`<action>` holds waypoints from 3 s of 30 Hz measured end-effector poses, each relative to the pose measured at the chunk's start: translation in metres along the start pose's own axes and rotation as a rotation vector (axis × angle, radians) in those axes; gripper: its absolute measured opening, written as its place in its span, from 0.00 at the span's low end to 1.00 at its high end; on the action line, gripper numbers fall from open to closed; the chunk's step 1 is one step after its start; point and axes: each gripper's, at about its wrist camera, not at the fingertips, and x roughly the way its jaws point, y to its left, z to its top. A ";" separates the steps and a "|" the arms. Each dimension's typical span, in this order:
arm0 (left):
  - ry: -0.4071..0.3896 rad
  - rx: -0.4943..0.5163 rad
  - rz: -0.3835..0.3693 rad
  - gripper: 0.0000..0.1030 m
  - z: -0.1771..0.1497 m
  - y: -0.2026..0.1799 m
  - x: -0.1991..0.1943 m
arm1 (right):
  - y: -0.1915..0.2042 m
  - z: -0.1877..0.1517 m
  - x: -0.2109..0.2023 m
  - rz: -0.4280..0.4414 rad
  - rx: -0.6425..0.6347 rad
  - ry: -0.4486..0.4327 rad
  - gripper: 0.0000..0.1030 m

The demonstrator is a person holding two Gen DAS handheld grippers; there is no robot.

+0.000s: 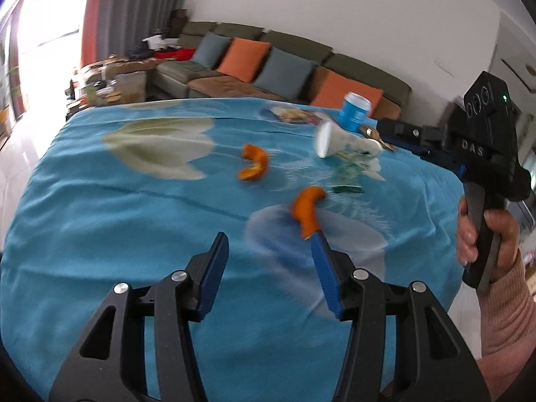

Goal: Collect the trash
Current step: 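Move both tools back over the remaining trash on the bed, then grasp an orange peel with the left tool while the right tool grasps the white paper cup, then carry the orange peel and paper cup over the teal bin with both tools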

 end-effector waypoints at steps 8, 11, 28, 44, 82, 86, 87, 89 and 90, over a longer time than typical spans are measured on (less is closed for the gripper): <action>0.085 0.035 -0.041 0.45 0.013 -0.026 0.038 | -0.053 -0.002 0.008 -0.040 0.128 0.018 0.38; 0.117 0.034 -0.042 0.42 0.015 -0.029 0.049 | -0.057 -0.004 0.015 -0.012 0.155 0.027 0.38; 0.177 0.014 -0.011 0.17 0.018 -0.030 0.069 | -0.055 -0.003 0.036 0.106 0.182 0.044 0.12; 0.114 0.035 -0.008 0.13 0.016 -0.031 0.045 | -0.019 0.003 0.019 0.094 0.027 0.008 0.10; -0.045 -0.156 0.140 0.12 -0.029 0.046 -0.072 | 0.107 -0.034 0.042 0.289 -0.193 0.122 0.10; -0.053 -0.174 0.157 0.13 -0.034 0.053 -0.081 | 0.116 -0.037 0.046 0.302 -0.206 0.135 0.10; -0.055 -0.177 0.160 0.12 -0.035 0.054 -0.083 | 0.118 -0.037 0.047 0.303 -0.209 0.137 0.10; -0.061 -0.185 0.164 0.13 -0.037 0.056 -0.087 | 0.122 -0.039 0.049 0.312 -0.216 0.143 0.10; -0.063 -0.189 0.169 0.13 -0.038 0.056 -0.089 | 0.125 -0.041 0.050 0.314 -0.221 0.145 0.10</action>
